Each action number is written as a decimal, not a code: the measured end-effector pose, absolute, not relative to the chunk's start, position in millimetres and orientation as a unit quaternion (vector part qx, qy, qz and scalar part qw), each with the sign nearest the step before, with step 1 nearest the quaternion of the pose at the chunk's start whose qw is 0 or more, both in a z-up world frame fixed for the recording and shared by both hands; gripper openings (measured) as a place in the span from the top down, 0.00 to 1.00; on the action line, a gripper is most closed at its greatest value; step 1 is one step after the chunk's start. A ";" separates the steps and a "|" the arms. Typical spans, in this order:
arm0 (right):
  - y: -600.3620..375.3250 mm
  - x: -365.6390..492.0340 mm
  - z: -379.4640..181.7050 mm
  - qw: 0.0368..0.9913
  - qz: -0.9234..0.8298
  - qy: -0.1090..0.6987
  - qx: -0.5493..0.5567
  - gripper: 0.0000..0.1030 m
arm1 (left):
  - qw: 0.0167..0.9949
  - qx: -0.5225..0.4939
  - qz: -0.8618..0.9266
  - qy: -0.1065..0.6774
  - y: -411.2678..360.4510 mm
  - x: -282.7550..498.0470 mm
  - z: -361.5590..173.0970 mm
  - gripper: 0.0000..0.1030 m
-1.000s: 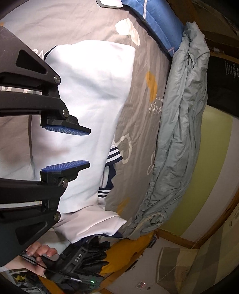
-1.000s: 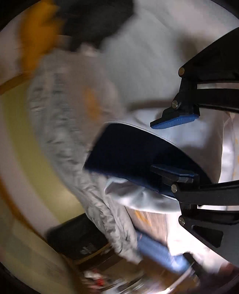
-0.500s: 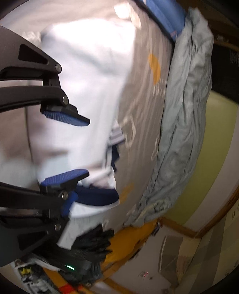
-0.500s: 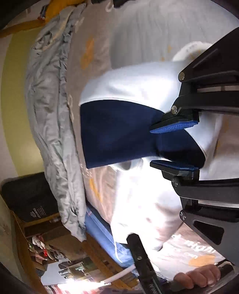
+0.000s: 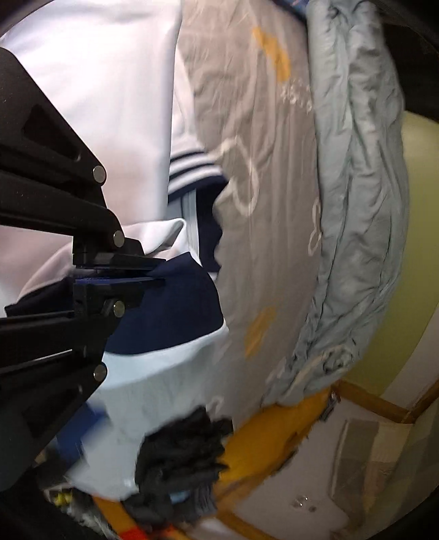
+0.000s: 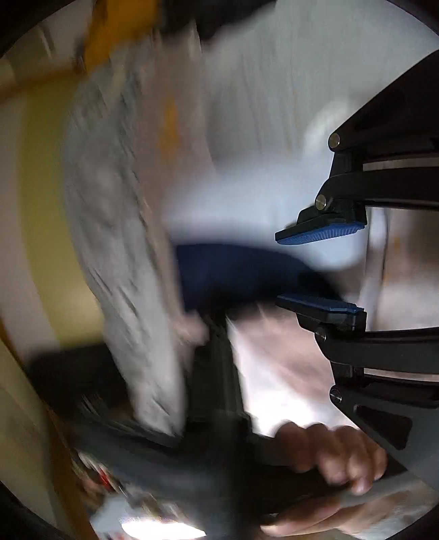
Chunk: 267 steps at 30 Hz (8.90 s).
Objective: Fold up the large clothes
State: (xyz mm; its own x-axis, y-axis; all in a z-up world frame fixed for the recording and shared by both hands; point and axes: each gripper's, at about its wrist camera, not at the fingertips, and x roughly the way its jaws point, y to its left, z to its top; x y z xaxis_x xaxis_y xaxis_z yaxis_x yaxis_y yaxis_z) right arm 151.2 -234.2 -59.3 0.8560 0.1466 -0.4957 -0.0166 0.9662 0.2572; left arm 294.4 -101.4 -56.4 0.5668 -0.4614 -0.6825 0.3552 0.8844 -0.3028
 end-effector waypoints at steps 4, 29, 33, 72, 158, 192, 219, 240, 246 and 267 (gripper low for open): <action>-258.9 157.9 -48.7 0.960 0.013 0.253 0.123 0.67 | 0.876 -0.053 -0.203 0.434 -95.5 301.2 -77.5 0.97; -226.4 200.3 -95.8 0.931 0.028 0.361 0.044 0.38 | 0.872 -0.243 -0.087 0.416 117.3 195.6 -100.8 0.17; -225.6 199.4 -95.2 0.932 0.031 0.359 0.043 0.38 | 0.812 -0.339 -0.085 0.467 129.3 203.0 -136.7 0.18; -257.6 212.1 -88.3 0.899 0.111 0.392 0.161 0.37 | 0.934 -0.028 -0.235 0.269 -74.7 202.7 -59.0 0.77; -293.1 198.6 -71.8 0.930 0.103 0.331 0.122 0.92 | 0.898 -0.093 -0.202 0.379 -78.4 239.5 -71.4 0.24; -345.9 262.3 -153.3 0.776 0.268 0.418 0.389 0.15 | 0.735 -0.360 -0.312 0.481 -14.4 289.1 -145.0 0.35; -666.9 60.2 108.9 0.926 0.017 0.184 0.329 0.39 | 0.666 -0.236 -0.600 0.375 -405.7 259.1 68.3 0.45; -686.8 100.8 -8.3 0.927 -0.225 0.234 0.190 0.25 | 0.802 -0.054 -0.461 0.376 -467.7 268.9 -24.0 0.21; -615.1 69.1 42.3 0.945 -0.271 0.160 0.085 0.17 | 0.874 -0.066 -0.402 0.264 -384.1 243.1 27.8 0.17; -400.1 -3.0 87.3 0.979 -0.161 0.093 0.079 0.01 | 0.954 0.001 -0.273 0.123 -147.9 98.9 92.2 0.00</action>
State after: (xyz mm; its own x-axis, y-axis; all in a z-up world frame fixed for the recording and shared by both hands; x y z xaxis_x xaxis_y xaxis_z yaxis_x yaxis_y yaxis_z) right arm -3.0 -400.1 87.3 0.9308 -0.3005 -0.2081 0.3299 0.9358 0.1242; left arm 98.9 -147.9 92.2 0.8209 -0.5199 -0.2362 0.5206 0.8514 -0.0647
